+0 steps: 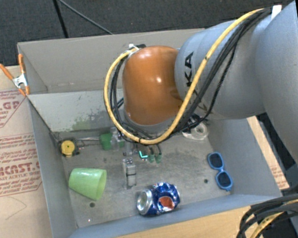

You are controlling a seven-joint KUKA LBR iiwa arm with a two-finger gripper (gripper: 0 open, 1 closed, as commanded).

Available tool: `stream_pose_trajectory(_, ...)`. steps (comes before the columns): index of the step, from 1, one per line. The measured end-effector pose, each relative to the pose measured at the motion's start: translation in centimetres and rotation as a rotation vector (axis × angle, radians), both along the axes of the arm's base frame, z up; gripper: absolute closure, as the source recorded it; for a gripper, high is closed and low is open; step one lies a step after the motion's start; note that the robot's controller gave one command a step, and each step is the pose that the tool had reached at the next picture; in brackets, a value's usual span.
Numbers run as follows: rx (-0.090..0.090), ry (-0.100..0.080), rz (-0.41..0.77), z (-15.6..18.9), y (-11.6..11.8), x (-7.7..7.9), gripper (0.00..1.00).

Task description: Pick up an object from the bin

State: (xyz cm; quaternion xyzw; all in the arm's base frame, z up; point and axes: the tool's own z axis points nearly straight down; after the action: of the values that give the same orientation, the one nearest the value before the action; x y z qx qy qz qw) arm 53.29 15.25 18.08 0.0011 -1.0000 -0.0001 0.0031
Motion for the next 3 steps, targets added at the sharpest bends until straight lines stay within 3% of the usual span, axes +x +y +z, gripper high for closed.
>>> stream_pose_trajectory(1, 0.000, 0.001, -0.175, -11.3, 5.4, 0.5, 0.00)
stream_pose_trajectory(2, 0.000, -0.006, -0.450, -8.1, 7.7, -1.7, 0.00)
stream_pose_trajectory(3, -0.001, -0.006, -0.517, -6.4, 8.5, -2.7, 0.00)
